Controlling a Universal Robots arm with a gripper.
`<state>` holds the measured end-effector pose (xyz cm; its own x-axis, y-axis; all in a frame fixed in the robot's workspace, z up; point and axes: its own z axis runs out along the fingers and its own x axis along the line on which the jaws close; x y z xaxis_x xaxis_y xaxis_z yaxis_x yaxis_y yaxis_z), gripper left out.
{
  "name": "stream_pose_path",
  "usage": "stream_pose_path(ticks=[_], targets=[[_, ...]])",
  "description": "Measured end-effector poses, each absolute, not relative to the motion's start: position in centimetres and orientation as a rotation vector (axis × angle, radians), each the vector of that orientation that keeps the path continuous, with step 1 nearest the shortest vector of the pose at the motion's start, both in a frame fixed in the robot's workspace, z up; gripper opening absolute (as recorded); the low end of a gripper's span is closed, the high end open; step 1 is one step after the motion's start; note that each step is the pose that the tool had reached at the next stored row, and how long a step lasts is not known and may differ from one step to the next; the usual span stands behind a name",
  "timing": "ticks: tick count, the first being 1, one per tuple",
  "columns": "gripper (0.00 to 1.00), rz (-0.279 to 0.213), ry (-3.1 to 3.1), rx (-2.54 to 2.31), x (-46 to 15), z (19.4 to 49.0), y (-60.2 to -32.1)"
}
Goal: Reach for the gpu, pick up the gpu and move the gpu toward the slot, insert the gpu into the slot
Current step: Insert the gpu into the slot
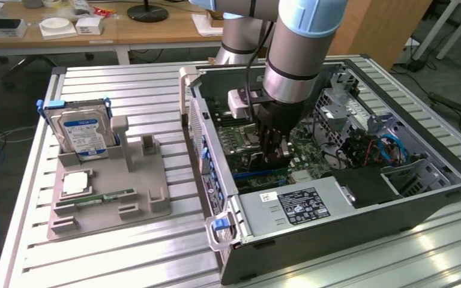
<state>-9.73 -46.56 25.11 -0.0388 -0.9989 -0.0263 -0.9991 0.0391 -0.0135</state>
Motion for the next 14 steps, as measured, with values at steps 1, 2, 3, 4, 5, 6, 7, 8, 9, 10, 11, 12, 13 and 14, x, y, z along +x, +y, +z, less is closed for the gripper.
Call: stream_pose_path(ticks=[1, 2, 3, 4, 5, 6, 7, 8, 9, 10, 11, 12, 13, 14], targets=[[0.26, 0.013, 2.244, -2.158, -9.73, 25.1, -46.56], [0.26, 0.013, 2.244, -2.158, -9.72, 25.09, -46.55], [0.26, 0.013, 2.243, -2.158, -9.72, 25.08, -46.54], [0.26, 0.013, 2.243, -2.159, -9.73, 25.08, -46.51], [0.26, 0.013, 2.242, -2.16, -9.73, 25.08, -46.47], [0.26, 0.013, 2.241, -2.162, -9.73, 25.07, -46.41], [0.26, 0.013, 2.239, -2.163, -9.73, 25.07, -46.36], [0.26, 0.013, 2.238, -2.164, -9.72, 25.06, -46.33], [0.26, 0.013, 2.237, -2.166, -9.72, 25.05, -46.29], [0.26, 0.013, 2.235, -2.167, -9.72, 25.04, -46.28], [0.26, 0.013, 2.235, -2.167, -9.72, 25.04, -46.28], [0.26, 0.013, 2.235, -2.168, -9.73, 25.04, -46.28], [0.26, 0.013, 2.235, -2.168, -9.73, 25.03, -46.27], [0.26, 0.014, 2.234, -2.168, -9.72, 24.97, -46.27]])
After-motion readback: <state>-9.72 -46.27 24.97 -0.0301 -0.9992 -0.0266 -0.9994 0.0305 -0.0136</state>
